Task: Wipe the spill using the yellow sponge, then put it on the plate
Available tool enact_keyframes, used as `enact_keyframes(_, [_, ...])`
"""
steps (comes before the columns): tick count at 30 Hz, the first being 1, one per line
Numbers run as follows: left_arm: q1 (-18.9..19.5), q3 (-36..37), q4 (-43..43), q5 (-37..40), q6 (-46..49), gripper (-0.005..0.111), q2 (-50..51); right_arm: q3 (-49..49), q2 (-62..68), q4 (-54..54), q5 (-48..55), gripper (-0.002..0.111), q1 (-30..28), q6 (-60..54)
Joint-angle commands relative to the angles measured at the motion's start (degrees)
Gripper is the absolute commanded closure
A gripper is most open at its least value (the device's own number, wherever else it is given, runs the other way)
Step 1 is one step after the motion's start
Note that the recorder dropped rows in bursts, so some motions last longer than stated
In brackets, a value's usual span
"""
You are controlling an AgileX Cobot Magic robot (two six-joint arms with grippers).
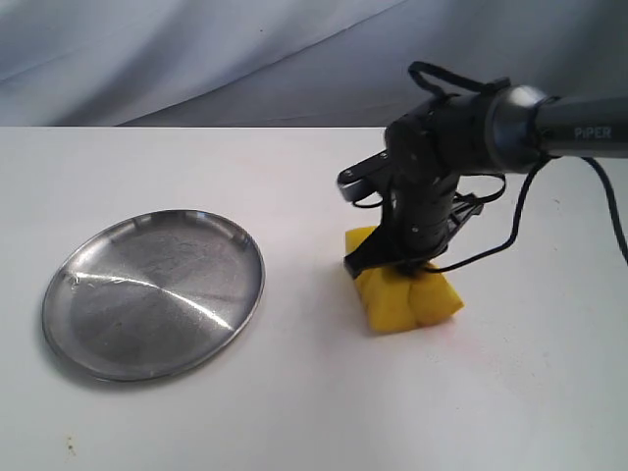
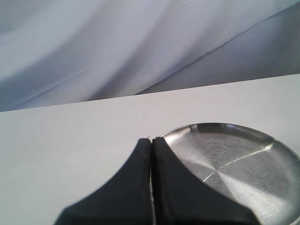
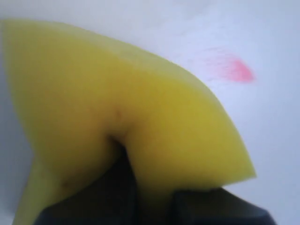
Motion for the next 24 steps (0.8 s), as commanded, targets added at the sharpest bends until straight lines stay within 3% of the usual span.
enact_keyframes(1, [-0.03,0.0,0.06,-0.32,-0.24,0.107,-0.2,-5.79,3.88,-0.48,4.42,0.108,-6.37,-0.07])
enact_keyframes(8, [-0.03,0.0,0.06,-0.32,-0.24,0.107,-0.2,-8.19,6.92,1.55,8.01,0.108,-8.38,-2.45])
enact_keyframes(11, [-0.03,0.0,0.06,-0.32,-0.24,0.107,-0.2,-7.8,7.04,9.1,8.87,0.108,-7.51,-8.69])
enact_keyframes(15, [-0.03,0.0,0.06,-0.32,-0.24,0.107,-0.2,-5.13,6.26,17.56,9.82,0.108,-4.15,-15.06])
enact_keyframes(24, [-0.03,0.0,0.06,-0.32,-0.24,0.107,-0.2,7.93,-1.09,18.39,5.49,0.108,7.1,-15.17])
